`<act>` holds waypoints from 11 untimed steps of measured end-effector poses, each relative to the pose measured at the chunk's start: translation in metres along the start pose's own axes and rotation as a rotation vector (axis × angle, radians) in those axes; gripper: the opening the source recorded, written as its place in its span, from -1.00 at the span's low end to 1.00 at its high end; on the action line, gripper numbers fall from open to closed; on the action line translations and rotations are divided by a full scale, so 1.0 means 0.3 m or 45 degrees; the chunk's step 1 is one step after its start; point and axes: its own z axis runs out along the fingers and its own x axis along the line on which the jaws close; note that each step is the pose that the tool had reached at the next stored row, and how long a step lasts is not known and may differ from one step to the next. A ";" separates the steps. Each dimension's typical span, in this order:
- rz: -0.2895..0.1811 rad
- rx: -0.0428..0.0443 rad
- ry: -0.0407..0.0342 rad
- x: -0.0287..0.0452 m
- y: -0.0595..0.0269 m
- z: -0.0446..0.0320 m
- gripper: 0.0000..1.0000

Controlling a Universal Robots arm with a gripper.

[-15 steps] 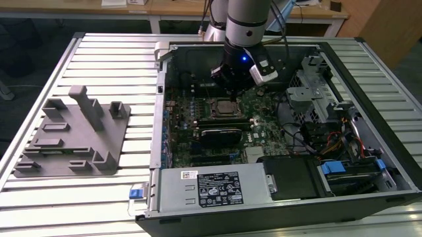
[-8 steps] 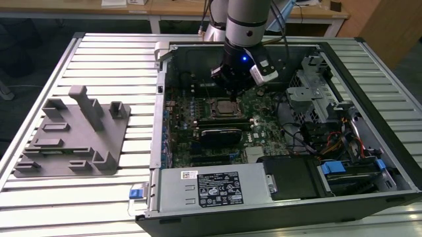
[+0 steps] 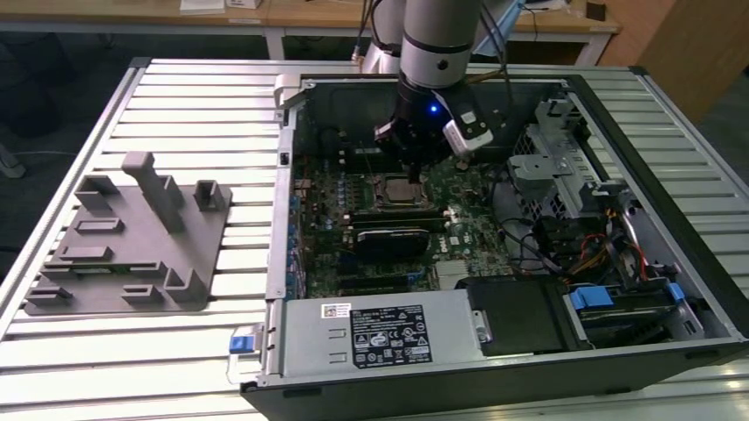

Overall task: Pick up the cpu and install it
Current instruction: 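Close the cpu cover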

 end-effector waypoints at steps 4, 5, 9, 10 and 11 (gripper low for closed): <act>0.000 -0.004 0.0000 0.002 -0.007 0.006 -0.79; 0.000 -0.005 0.0002 0.004 -0.008 0.007 -0.79; 0.000 -0.013 0.0002 0.018 -0.011 0.011 -0.79; 0.000 -0.015 0.0001 0.022 -0.011 0.011 -0.79; 0.000 -0.016 -0.0001 0.026 -0.011 0.013 -0.79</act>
